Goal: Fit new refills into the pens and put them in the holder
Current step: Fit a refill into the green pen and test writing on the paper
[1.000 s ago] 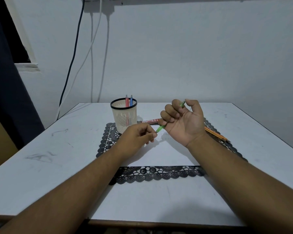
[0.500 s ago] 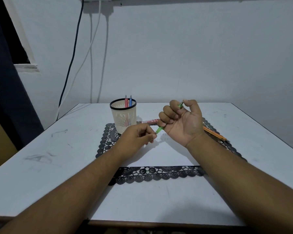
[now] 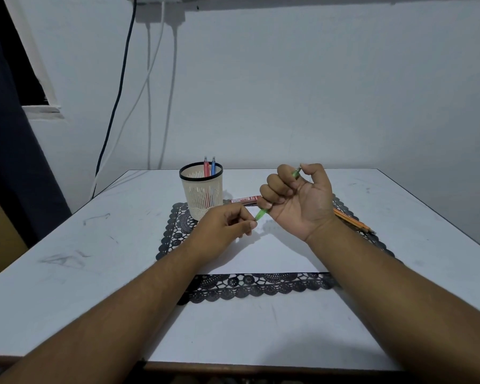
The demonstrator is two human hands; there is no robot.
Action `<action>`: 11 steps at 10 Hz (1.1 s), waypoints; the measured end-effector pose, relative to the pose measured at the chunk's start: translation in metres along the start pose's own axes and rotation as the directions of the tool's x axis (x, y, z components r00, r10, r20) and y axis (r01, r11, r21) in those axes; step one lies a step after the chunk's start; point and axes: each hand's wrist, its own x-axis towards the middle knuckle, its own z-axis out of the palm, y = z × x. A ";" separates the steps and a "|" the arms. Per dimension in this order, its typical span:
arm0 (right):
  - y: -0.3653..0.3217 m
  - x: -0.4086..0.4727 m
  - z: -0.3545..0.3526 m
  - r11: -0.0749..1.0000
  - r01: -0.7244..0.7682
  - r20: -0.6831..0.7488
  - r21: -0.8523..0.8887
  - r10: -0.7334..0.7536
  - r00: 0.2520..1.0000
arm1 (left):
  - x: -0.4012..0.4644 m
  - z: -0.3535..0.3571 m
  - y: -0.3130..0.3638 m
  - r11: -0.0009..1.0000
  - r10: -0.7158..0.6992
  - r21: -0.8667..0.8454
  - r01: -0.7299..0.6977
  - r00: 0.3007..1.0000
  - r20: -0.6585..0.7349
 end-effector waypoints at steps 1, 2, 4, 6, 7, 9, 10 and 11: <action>-0.001 0.000 0.000 1.000 -0.002 -0.002 0.002 0.002 1.000 | 0.000 0.000 0.000 1.000 0.002 -0.012 -0.002 1.000 0.001; 0.000 0.000 0.000 1.000 0.002 0.012 -0.001 -0.002 1.000 | 0.000 -0.001 0.000 1.000 -0.001 -0.013 0.001 1.000 -0.001; 0.001 0.000 0.000 1.000 0.000 0.044 0.000 0.000 0.999 | 0.001 -0.001 0.000 1.000 0.004 -0.020 -0.004 1.000 0.002; 0.000 0.000 0.000 1.000 -0.002 0.050 -0.002 0.002 0.999 | 0.000 -0.001 0.000 0.999 -0.001 -0.035 0.001 1.000 0.008; 0.000 0.000 0.001 1.000 0.002 0.048 -0.006 -0.002 0.999 | 0.001 -0.001 0.002 1.000 0.005 -0.030 -0.005 1.000 0.007; 0.000 -0.001 0.001 1.000 -0.005 0.079 -0.006 0.005 0.997 | 0.001 -0.002 0.001 1.000 0.005 -0.022 -0.005 1.000 0.009; -0.001 -0.001 0.001 1.000 -0.005 0.078 0.004 0.005 0.997 | 0.000 -0.001 0.002 1.000 0.004 -0.022 -0.004 1.000 0.015; 0.001 -0.001 0.000 1.000 -0.006 0.062 0.011 0.005 0.998 | 0.000 -0.002 0.002 1.000 0.007 -0.021 -0.007 1.000 0.015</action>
